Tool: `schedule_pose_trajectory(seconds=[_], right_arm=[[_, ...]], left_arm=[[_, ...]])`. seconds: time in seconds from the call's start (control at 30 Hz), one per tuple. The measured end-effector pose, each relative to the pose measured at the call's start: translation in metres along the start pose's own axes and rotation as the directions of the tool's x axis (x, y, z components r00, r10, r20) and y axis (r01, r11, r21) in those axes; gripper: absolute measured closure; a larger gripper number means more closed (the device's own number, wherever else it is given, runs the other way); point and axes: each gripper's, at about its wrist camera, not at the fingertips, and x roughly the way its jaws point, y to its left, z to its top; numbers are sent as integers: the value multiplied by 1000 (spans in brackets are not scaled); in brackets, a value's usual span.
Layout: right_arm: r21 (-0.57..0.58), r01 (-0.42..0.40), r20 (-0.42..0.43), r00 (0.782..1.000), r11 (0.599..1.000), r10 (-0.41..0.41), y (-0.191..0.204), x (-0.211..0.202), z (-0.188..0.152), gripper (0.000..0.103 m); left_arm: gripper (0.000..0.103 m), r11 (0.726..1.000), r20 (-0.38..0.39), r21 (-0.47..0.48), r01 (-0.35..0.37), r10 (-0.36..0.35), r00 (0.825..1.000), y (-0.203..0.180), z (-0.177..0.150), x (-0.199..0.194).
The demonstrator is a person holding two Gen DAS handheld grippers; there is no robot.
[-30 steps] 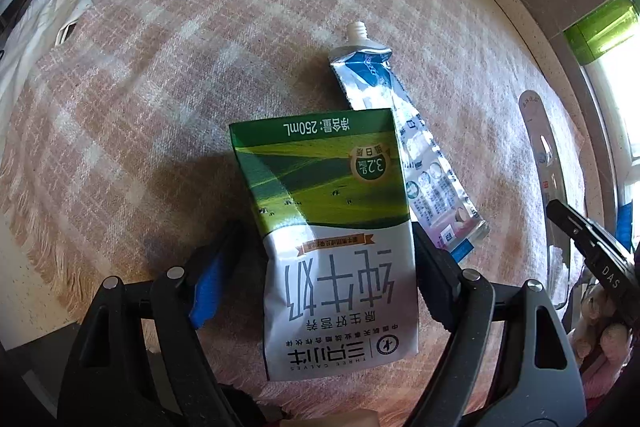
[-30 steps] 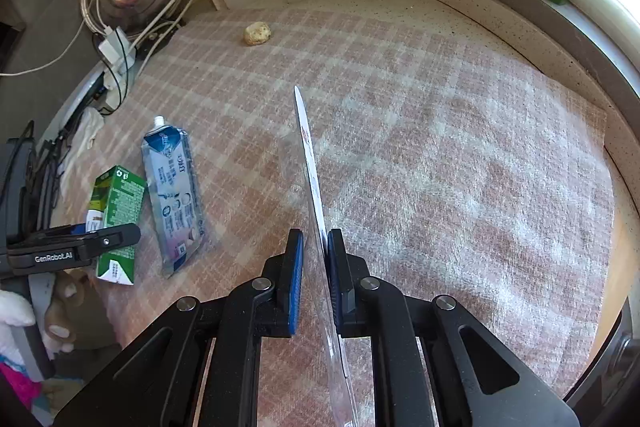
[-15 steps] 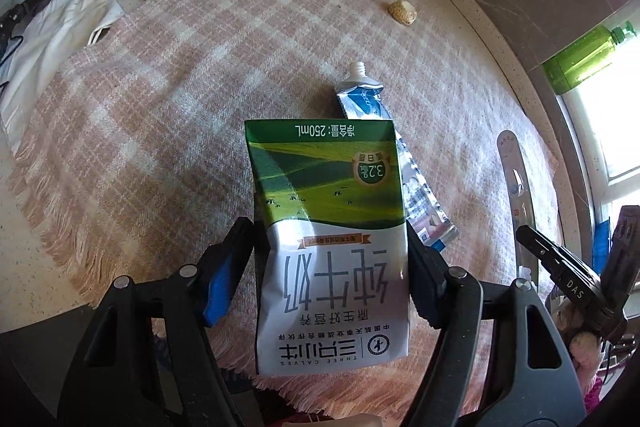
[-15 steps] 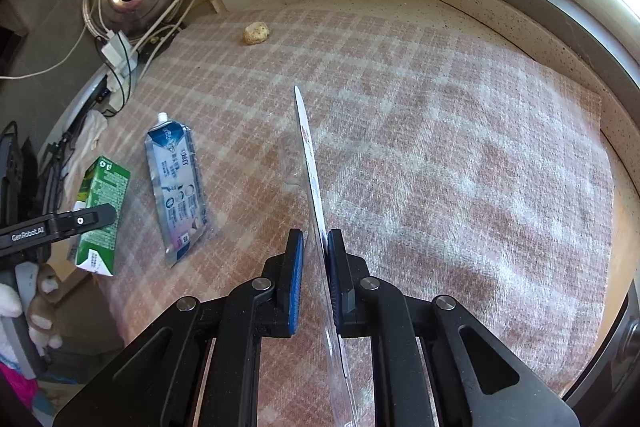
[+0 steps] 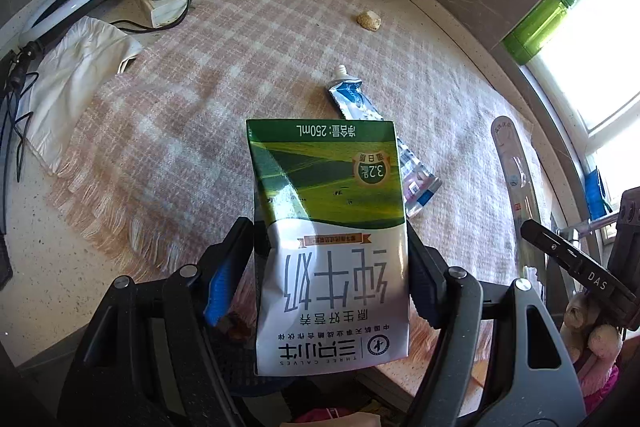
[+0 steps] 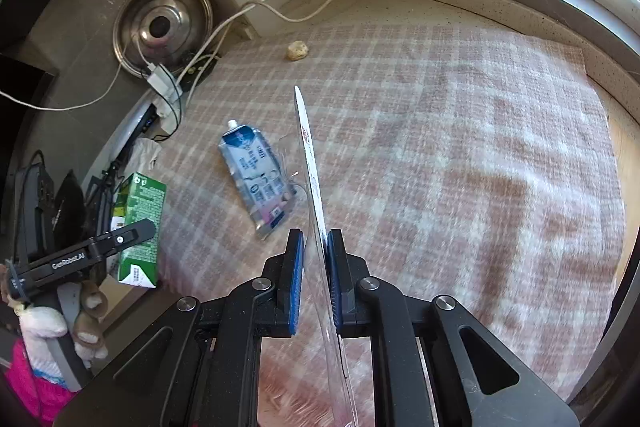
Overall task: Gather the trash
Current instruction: 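Carry the milk carton and plastic strip down over the blue wastebasket with both tools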
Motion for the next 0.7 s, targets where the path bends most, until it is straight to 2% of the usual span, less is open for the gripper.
schedule_pose_trajectory(seconds=[0.3,0.7], right_arm=[[42,-28,-9,1000,999,29,55,-5,-57,93],[80,-32,-75,996,996,38,103,14,-128,93]], left_arm=[[30,998,-26,61,15,-14,1000,31,-43,-23],[30,996,-96,83,44,-36,995,66,-99,-27]])
